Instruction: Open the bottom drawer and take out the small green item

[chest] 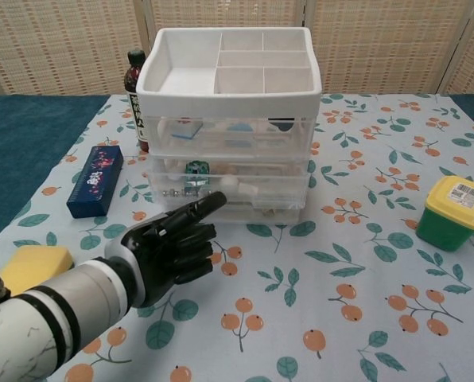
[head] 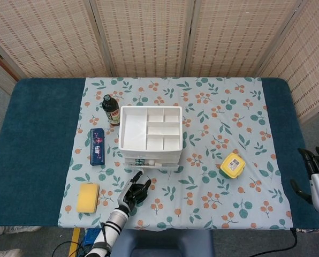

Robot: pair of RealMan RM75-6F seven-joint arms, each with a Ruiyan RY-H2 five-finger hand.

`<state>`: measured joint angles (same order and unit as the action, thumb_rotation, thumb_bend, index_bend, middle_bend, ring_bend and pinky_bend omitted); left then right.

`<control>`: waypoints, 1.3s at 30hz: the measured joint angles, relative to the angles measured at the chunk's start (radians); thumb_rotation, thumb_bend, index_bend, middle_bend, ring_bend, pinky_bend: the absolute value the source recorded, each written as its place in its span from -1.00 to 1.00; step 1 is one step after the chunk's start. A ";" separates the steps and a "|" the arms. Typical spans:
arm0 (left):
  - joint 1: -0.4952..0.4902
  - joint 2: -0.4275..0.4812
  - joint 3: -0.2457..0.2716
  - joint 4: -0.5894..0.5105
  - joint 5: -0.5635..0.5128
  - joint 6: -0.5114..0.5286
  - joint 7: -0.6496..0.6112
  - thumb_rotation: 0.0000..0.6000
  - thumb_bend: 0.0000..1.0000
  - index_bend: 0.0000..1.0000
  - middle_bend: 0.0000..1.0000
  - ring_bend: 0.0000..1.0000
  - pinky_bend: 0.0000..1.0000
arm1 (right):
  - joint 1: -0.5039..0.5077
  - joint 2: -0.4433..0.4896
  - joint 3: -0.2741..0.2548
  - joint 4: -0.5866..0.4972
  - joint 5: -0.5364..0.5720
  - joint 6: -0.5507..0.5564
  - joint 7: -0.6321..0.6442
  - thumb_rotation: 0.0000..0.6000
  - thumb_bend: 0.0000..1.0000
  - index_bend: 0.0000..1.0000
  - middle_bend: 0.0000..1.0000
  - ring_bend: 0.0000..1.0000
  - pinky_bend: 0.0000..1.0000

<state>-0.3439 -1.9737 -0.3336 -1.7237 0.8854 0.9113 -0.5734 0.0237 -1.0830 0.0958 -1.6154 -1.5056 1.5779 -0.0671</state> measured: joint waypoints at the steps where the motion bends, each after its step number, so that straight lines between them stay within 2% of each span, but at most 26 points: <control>1: 0.006 0.007 0.014 -0.010 0.011 0.010 0.011 1.00 -0.32 -0.63 1.00 1.00 1.00 | 0.000 -0.001 0.000 0.000 -0.001 0.000 0.000 1.00 -0.38 -0.88 -0.70 -0.92 -0.93; 6: 0.028 0.048 0.073 -0.064 0.051 0.032 0.049 1.00 -0.32 -0.55 1.00 1.00 1.00 | 0.003 -0.004 0.001 0.003 -0.001 -0.003 0.002 1.00 -0.38 -0.88 -0.70 -0.92 -0.93; 11: 0.041 0.082 0.106 -0.099 0.097 0.051 0.080 1.00 -0.32 -0.48 1.00 1.00 1.00 | 0.003 -0.005 0.001 0.005 -0.003 -0.001 0.004 1.00 -0.38 -0.88 -0.70 -0.92 -0.93; 18: 0.041 0.137 0.136 -0.113 0.262 0.099 0.155 1.00 -0.32 -0.45 1.00 1.00 1.00 | 0.002 -0.003 0.002 0.006 -0.006 0.004 0.006 1.00 -0.38 -0.88 -0.70 -0.92 -0.93; 21: 0.024 0.185 0.135 -0.115 0.329 0.108 0.199 1.00 -0.32 -0.47 1.00 1.00 1.00 | 0.002 -0.003 0.004 0.006 -0.008 0.009 0.007 1.00 -0.38 -0.88 -0.70 -0.92 -0.93; 25: -0.002 0.228 0.120 -0.110 0.367 0.122 0.269 1.00 -0.32 -0.49 1.00 1.00 1.00 | 0.003 -0.001 0.006 0.006 -0.010 0.012 0.008 1.00 -0.38 -0.88 -0.70 -0.92 -0.93; 33: -0.048 0.264 0.108 -0.079 0.369 0.148 0.456 1.00 -0.32 -0.53 1.00 1.00 1.00 | 0.001 -0.002 0.006 0.009 -0.008 0.014 0.011 1.00 -0.37 -0.88 -0.70 -0.92 -0.93; 39: -0.074 0.252 0.112 -0.046 0.346 0.187 0.573 1.00 -0.32 -0.54 1.00 1.00 1.00 | -0.001 -0.004 0.005 0.015 0.000 0.010 0.016 1.00 -0.37 -0.88 -0.70 -0.92 -0.93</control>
<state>-0.4178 -1.7214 -0.2217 -1.7695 1.2312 1.0984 0.0001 0.0226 -1.0872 0.1012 -1.6007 -1.5061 1.5880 -0.0511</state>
